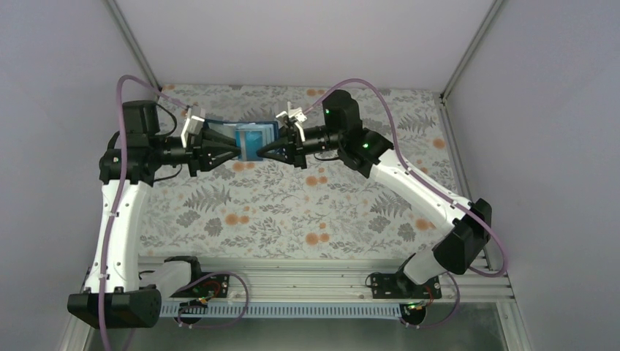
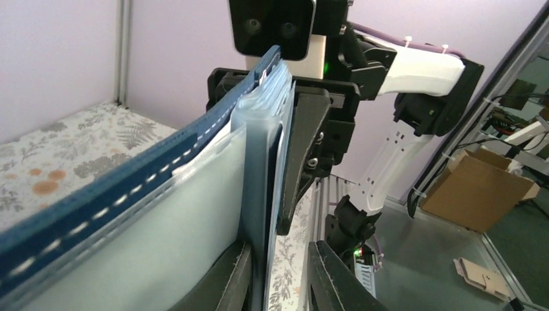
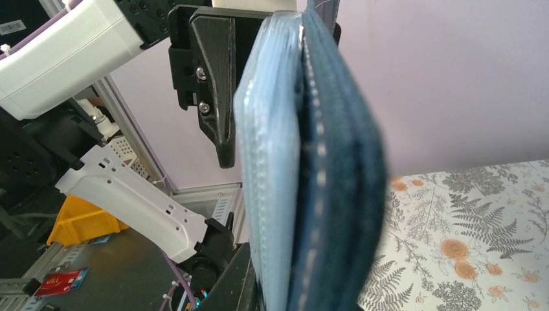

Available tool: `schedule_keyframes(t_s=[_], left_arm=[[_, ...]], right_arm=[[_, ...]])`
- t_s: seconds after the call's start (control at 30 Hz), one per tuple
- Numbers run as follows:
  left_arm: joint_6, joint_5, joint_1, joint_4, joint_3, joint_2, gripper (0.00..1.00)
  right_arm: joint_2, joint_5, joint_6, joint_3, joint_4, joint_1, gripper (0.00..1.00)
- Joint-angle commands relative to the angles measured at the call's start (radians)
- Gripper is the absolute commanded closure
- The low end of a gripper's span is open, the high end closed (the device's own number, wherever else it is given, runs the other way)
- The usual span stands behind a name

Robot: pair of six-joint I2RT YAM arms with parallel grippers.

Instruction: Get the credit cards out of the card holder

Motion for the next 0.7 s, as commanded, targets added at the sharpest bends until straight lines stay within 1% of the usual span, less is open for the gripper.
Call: schedule_keyframes(t_s=[0.0,0.07,0.13,0.37,0.5,0.53,0.63,0.67], left_arm=[[0.038,0.085,0.006,0.038,0.036,0.008,0.76],[-0.008,0.054,0.006,0.070,0.042,0.012,0.76],[-0.022,0.025,0.005,0.077,0.054,0.015,0.79],[-0.014,0.005,0.006,0.071,0.078,0.019,0.96],[-0.016,-0.003,0.006,0.066,0.075,0.016,0.98],[-0.015,-0.008,0.006,0.064,0.074,0.013,0.98],[-0.007,-0.029,0.008,0.045,0.077,0.006,0.98],[0.000,-0.035,0.010,0.039,0.080,0.003,0.98]], right_arm=[[-0.035,-0.087,-0.059,0.002,-0.019,0.002,0.96],[-0.035,-0.105,-0.062,0.004,-0.017,0.005,0.96],[-0.033,-0.111,-0.066,0.007,-0.019,0.005,0.96],[-0.041,-0.127,-0.084,0.010,-0.029,0.007,0.96],[-0.041,-0.118,-0.087,0.018,-0.040,0.007,0.94],[-0.041,-0.112,-0.087,0.020,-0.044,0.007,0.92],[-0.051,-0.084,-0.090,0.015,-0.049,0.006,0.77],[-0.057,-0.074,-0.092,0.011,-0.050,0.005,0.74]])
